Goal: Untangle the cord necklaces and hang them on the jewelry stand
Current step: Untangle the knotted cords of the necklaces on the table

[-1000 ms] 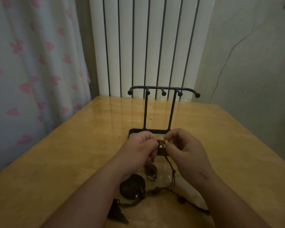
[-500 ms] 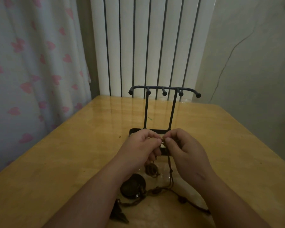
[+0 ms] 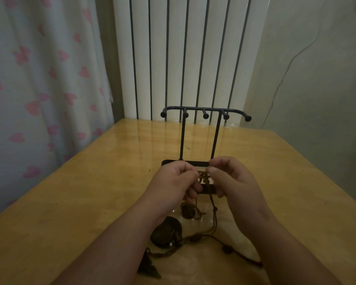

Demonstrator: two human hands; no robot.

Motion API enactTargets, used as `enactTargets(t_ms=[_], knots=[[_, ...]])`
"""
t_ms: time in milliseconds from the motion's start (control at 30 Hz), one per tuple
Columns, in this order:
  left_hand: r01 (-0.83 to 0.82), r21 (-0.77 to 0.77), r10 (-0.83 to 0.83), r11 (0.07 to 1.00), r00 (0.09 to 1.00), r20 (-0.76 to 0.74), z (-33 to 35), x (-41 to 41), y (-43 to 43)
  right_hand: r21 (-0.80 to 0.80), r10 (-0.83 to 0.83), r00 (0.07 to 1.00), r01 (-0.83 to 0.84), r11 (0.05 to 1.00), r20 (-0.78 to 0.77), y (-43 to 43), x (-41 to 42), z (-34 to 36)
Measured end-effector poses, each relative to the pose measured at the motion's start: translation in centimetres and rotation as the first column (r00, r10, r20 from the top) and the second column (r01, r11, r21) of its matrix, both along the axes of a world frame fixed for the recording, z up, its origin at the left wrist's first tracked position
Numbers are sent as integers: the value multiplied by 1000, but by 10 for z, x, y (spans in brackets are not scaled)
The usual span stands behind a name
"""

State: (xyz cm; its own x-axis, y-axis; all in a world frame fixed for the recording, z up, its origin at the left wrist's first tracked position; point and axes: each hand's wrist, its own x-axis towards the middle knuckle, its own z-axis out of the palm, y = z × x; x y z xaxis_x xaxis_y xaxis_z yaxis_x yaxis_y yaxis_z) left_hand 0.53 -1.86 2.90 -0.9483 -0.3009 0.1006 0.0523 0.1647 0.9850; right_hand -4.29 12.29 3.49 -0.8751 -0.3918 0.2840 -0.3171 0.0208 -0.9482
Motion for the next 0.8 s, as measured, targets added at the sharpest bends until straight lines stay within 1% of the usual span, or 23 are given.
enactTargets(t_ms=[100,167,233,267,367,433,533,633,700,800], knots=[[5,-20,-5,1000,1000,3,0,0,0,84,-32,997,38,996,-72,1,-1,1],[4,-28,-4,1000,1000,10,1,0,0,49,-61,997,64,997,-49,0,0,1],[16,-14,-16,1000,999,34,0,0,0,-49,-59,996,62,997,66,0,-1,1],[23,-12,-22,1000,999,50,0,0,1,-102,-30,990,44,994,140,0,-1,1],[31,-17,-29,999,997,77,-1,0,1,-231,125,938,-50,972,322,-1,-3,2],[38,-36,-35,999,995,91,-1,0,2,-281,213,895,-104,954,391,0,-4,3],[43,-60,-37,997,995,95,-1,0,3,-306,278,886,-166,937,372,1,-5,4],[45,-68,-38,997,994,102,1,1,5,-311,281,897,-174,934,342,5,-6,5],[28,-69,-22,997,996,92,1,1,4,-383,321,881,-179,906,347,7,-7,4],[11,-58,-8,998,998,68,2,0,2,-559,421,820,-154,815,388,8,-9,2]])
